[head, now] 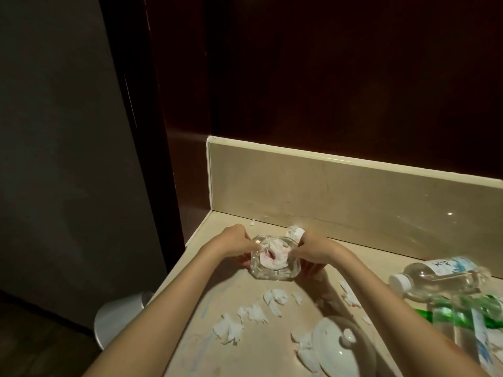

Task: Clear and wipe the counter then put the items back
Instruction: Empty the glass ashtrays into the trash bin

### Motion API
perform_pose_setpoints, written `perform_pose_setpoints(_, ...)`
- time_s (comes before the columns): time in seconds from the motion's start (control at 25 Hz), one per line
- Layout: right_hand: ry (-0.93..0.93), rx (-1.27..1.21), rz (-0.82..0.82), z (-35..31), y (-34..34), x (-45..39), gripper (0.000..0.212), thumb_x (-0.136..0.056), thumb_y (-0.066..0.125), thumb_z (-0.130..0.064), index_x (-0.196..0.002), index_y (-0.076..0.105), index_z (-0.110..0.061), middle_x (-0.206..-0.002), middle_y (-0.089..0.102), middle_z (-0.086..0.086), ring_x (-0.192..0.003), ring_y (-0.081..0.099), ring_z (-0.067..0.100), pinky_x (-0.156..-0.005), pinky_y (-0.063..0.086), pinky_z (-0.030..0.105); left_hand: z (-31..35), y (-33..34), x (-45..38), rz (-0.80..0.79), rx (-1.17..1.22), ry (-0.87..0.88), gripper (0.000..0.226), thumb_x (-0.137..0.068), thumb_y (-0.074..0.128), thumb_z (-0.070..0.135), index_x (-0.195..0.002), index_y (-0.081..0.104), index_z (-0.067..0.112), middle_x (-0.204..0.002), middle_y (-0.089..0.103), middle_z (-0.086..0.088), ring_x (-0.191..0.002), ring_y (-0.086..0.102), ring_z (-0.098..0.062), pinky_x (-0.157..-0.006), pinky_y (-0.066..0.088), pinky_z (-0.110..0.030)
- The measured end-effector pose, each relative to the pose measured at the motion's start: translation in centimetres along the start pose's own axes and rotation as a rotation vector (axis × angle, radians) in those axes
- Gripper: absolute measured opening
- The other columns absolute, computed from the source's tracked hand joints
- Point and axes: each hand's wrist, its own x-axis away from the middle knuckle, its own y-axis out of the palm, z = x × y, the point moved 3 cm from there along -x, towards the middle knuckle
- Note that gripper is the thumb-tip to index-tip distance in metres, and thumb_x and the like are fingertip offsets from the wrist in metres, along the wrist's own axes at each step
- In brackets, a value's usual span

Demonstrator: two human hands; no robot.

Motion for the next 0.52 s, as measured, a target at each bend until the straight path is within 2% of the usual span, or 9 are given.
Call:
perform_pose_setpoints(0.04, -0.004, 0.004, 0.01, 0.1, 0.1, -0.2, 0.025, -0.086, 0.064, -0.027, -0.082, 0.054, -0.005, -0.083, 0.063, 0.012, -0.079, 0.068, 0.03, -0.071, 0.056, 0.039, -0.2, 0.1, -0.4, -0.003, 0.003, -0.012, 0.036, -0.079, 0.071, 0.029, -0.083, 0.07, -0.006, -0.077, 0.068, -0.015, -0.07, 0.064, -0.026, -0.081, 0.057, -0.044)
perform_pose_setpoints(0.12, -0.002, -0.043, 0.006, 0.2, 0.2, -0.4, 0.026, -0.085, 0.066, -0.023, -0.072, 0.049, -0.008, -0.075, 0.058, 0.009, -0.072, 0.066, 0.029, -0.066, 0.055, 0.038, -0.1, 0.4, -0.6, -0.001, -0.003, -0.027, 0.02, -0.08, 0.071, 0.018, -0.069, 0.067, 0.002, -0.07, 0.066, -0.011, -0.063, 0.065, -0.023, -0.065, 0.057, -0.03)
perform_pose_setpoints(0.2, -0.006, -0.089, -0.002, 0.3, 0.2, -0.3, 0.025, -0.084, 0.065, -0.016, -0.068, 0.049, -0.006, -0.076, 0.06, 0.013, -0.07, 0.065, 0.031, -0.069, 0.056, 0.041, 0.2, 0.3, -0.4, 0.024, -0.012, -0.023, 0.017, -0.079, 0.07, 0.013, -0.066, 0.061, 0.009, -0.07, 0.063, -0.008, -0.055, 0.061, -0.015, -0.052, 0.049, -0.019)
perform_pose_setpoints(0.28, -0.022, -0.161, -0.012, 0.0, -0.1, 0.4, 0.018, -0.083, 0.063, -0.009, -0.071, 0.054, 0.001, -0.078, 0.065, 0.02, -0.063, 0.064, 0.03, -0.063, 0.056, 0.037, 0.4, 0.1, -0.1, 0.037, 0.042, -0.014, 0.012, -0.08, 0.069, 0.01, -0.072, 0.061, 0.008, -0.074, 0.063, -0.01, -0.05, 0.058, -0.013, -0.049, 0.048, -0.019)
perform_pose_setpoints(0.36, -0.049, -0.249, 0.0, -0.4, -0.8, 1.4, 0.014, -0.084, 0.06, -0.005, -0.074, 0.053, 0.002, -0.078, 0.064, 0.023, -0.056, 0.063, 0.026, -0.056, 0.054, 0.032, 0.8, -0.4, 0.5, 0.046, 0.122, 0.004, 0.011, -0.081, 0.068, 0.007, -0.073, 0.062, 0.007, -0.072, 0.063, -0.011, -0.046, 0.057, -0.012, -0.046, 0.049, -0.02)
perform_pose_setpoints(0.44, -0.091, -0.318, 0.032, -1.1, -1.7, 2.6, 0.02, -0.088, 0.057, -0.005, -0.071, 0.046, -0.005, -0.07, 0.06, 0.017, -0.049, 0.06, 0.018, -0.047, 0.052, 0.026, 1.2, -1.4, 1.4, 0.063, 0.185, 0.031, 0.01, -0.08, 0.069, 0.007, -0.071, 0.065, 0.008, -0.073, 0.064, -0.01, -0.046, 0.057, -0.011, -0.046, 0.047, -0.019)
perform_pose_setpoints(0.52, -0.136, -0.368, 0.059, -1.9, -2.3, 3.9, 0.021, -0.089, 0.056, -0.004, -0.071, 0.045, -0.006, -0.06, 0.056, 0.009, -0.044, 0.057, 0.013, -0.045, 0.051, 0.024, 1.7, -2.5, 2.6, 0.068, 0.266, 0.049, 0.005, -0.079, 0.07, 0.008, -0.08, 0.066, 0.004, -0.09, 0.07, -0.014, -0.046, 0.06, -0.01, -0.047, 0.049, -0.02)
